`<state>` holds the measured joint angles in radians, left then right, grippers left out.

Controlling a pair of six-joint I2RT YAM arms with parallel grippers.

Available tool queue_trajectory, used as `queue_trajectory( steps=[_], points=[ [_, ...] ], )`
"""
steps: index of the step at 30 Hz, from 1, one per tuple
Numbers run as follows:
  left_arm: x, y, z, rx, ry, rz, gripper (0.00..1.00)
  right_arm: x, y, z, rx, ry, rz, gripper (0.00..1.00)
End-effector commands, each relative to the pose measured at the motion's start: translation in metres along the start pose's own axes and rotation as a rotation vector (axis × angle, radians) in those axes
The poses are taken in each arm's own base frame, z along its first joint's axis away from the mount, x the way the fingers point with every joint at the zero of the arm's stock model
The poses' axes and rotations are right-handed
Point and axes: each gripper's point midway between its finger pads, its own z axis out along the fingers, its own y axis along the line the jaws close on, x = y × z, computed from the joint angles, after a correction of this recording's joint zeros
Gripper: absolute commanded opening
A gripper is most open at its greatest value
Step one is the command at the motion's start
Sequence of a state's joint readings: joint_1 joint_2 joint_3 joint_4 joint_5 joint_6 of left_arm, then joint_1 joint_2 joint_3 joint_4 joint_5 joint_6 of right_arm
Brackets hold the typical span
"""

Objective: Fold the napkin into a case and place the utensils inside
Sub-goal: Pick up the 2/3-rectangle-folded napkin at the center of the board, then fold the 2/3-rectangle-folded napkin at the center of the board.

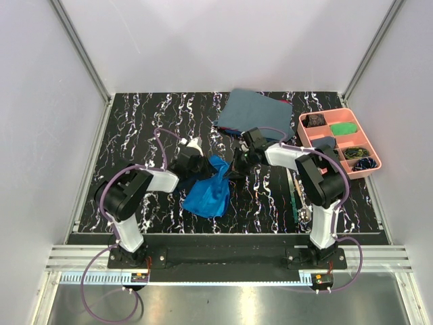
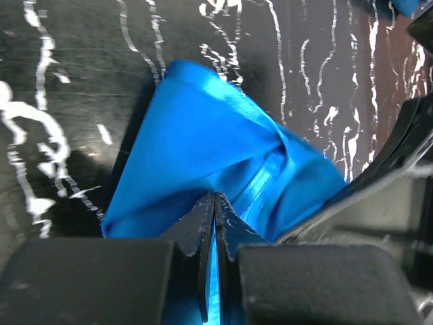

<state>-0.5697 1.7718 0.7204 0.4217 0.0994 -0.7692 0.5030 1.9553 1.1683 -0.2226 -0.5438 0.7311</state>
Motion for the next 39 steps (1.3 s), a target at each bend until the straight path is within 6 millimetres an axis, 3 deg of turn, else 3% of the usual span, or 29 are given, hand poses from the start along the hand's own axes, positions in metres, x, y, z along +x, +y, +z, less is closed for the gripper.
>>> queue_trajectory(
  steps=[1, 13, 20, 24, 29, 31, 33, 39],
  points=[
    [0.019, -0.003, 0.009, 0.000, 0.053, 0.012, 0.05, -0.007, 0.022, -0.007, 0.064, -0.080, 0.041, 0.00],
    [0.018, -0.004, -0.007, -0.017, 0.067, 0.039, 0.06, -0.031, 0.026, 0.006, 0.100, -0.114, 0.025, 0.00],
    [-0.014, -0.013, -0.038, -0.033, 0.058, 0.085, 0.28, -0.032, 0.022, 0.008, 0.122, -0.096, -0.025, 0.00],
    [-0.021, -0.006, -0.048, -0.069, 0.058, 0.116, 0.23, -0.032, 0.024, 0.007, 0.124, -0.090, -0.040, 0.00],
    [0.001, 0.019, -0.043, -0.120, 0.102, 0.095, 0.11, -0.034, 0.028, 0.002, 0.124, -0.092, -0.061, 0.00],
    [0.002, 0.021, -0.038, -0.097, 0.078, 0.089, 0.11, -0.034, 0.028, 0.001, 0.132, -0.089, -0.067, 0.00],
    [0.019, 0.033, -0.032, -0.118, 0.107, 0.089, 0.09, -0.035, 0.030, 0.001, 0.132, -0.088, -0.070, 0.00],
    [0.041, 0.027, -0.018, -0.095, 0.129, 0.077, 0.07, -0.034, 0.035, 0.005, 0.136, -0.086, -0.071, 0.00]
  ],
)
